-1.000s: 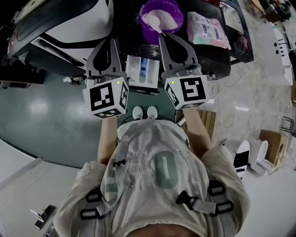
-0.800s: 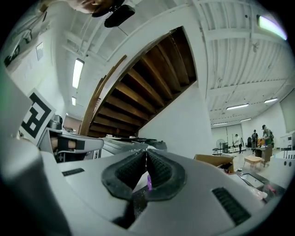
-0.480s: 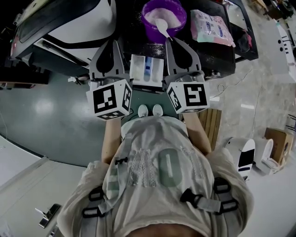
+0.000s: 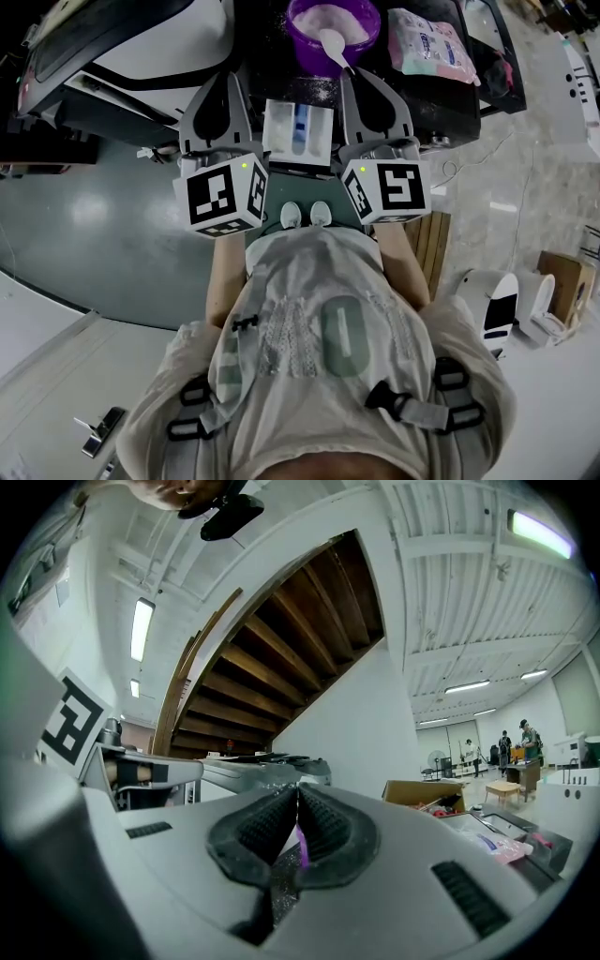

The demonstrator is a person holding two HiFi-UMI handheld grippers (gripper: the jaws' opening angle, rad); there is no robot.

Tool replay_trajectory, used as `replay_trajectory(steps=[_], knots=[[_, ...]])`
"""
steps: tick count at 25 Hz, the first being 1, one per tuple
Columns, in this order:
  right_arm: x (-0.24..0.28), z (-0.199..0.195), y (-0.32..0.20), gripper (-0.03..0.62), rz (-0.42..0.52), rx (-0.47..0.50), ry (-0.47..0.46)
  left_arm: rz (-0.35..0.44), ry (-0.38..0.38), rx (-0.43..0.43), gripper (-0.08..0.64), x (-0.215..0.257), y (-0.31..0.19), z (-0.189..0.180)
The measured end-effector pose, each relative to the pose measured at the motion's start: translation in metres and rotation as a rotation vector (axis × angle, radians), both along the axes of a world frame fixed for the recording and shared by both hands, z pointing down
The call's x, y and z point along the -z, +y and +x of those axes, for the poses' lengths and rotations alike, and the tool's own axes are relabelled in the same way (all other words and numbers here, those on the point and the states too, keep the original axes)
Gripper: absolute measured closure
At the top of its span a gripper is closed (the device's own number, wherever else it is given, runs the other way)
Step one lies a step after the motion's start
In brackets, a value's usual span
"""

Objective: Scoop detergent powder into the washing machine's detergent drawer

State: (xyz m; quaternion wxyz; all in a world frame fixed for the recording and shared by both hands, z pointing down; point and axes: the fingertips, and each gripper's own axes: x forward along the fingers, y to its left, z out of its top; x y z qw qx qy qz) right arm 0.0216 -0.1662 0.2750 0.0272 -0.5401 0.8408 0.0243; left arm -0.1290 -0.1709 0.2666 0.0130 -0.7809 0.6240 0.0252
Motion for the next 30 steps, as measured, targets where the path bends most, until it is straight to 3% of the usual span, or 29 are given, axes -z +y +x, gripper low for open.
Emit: replay_trajectory(steps=[30], knots=[[-0.002,0.013,0.002,0.581,-0.01,-0.013,-0.018,0.005,-0.012,-0.002,0.54,0.002,0.001,0.007]])
